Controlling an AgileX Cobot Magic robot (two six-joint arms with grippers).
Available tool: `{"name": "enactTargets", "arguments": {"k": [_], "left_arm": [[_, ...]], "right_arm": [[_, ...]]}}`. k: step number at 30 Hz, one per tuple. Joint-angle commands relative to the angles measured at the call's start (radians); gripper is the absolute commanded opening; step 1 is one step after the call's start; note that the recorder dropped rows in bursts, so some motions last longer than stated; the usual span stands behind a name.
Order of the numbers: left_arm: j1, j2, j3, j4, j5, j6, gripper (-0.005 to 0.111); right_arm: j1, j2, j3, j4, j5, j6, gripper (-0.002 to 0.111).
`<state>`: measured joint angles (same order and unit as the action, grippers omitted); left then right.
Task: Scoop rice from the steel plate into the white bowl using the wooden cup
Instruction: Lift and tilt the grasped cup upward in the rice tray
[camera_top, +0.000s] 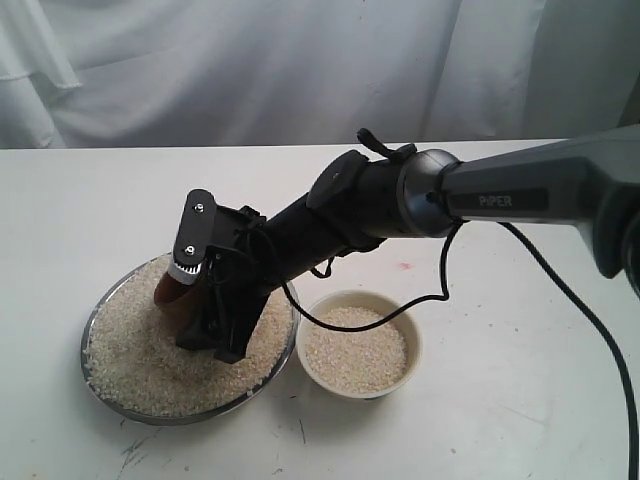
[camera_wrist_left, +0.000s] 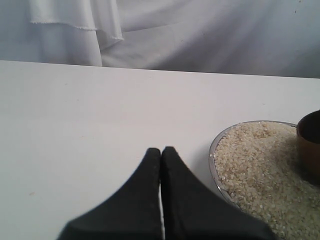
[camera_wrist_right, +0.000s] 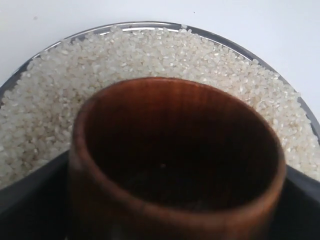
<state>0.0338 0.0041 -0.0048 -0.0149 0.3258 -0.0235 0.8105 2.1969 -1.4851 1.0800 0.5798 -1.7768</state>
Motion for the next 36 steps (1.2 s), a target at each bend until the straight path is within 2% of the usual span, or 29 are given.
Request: {"name": "enactTargets", "arguments": {"k": [1,12,16,19,21,25,28,30,34,36], "left_arm": [[0.002,-0.004,0.005,-0.002,-0.007,0.000,0.000],[0.002,-0.004,0.005,-0.002,-0.007,0.000,0.000],[0.002,-0.004,0.005,-0.002,-0.007,0.000,0.000],[0.002,-0.004,0.005,-0.002,-0.007,0.000,0.000],[0.002,-0.004,0.005,-0.002,-0.007,0.000,0.000],[0.002,-0.004,0.005,-0.002,-0.007,0.000,0.000],[0.002,-0.004,0.005,-0.002,-0.007,0.000,0.000],[0.002,-0.004,0.005,-0.002,-0.007,0.000,0.000],[0.002,-0.004,0.005,-0.002,-0.007,0.000,0.000],[0.002,-0.004,0.005,-0.002,-0.007,0.000,0.000]], "right_arm": [[0.003,0.005,-0.009,0.008,-0.008,0.028,0.076],[0.003,0.050,-0.009,0.013,-0.013,0.042,0.059],[0.003,0.050,-0.009,0.032,-0.010,0.042,0.044],[0.003,0.034,-0.009,0.026,-0.009,0.042,0.023],[0.003,-0.006,-0.009,0.016,-0.009,0.042,0.016],[0.003,-0.076,-0.009,-0.036,-0.013,0.057,0.008],[0.003,-0.125,-0.009,-0.125,-0.030,0.137,0.000],[0.003,-0.144,-0.009,-0.200,-0.030,0.194,0.000],[0.029,-0.186,-0.009,-0.550,-0.008,0.541,0.000],[0.047,-0.195,-0.009,-0.639,0.000,0.643,0.000]]}}
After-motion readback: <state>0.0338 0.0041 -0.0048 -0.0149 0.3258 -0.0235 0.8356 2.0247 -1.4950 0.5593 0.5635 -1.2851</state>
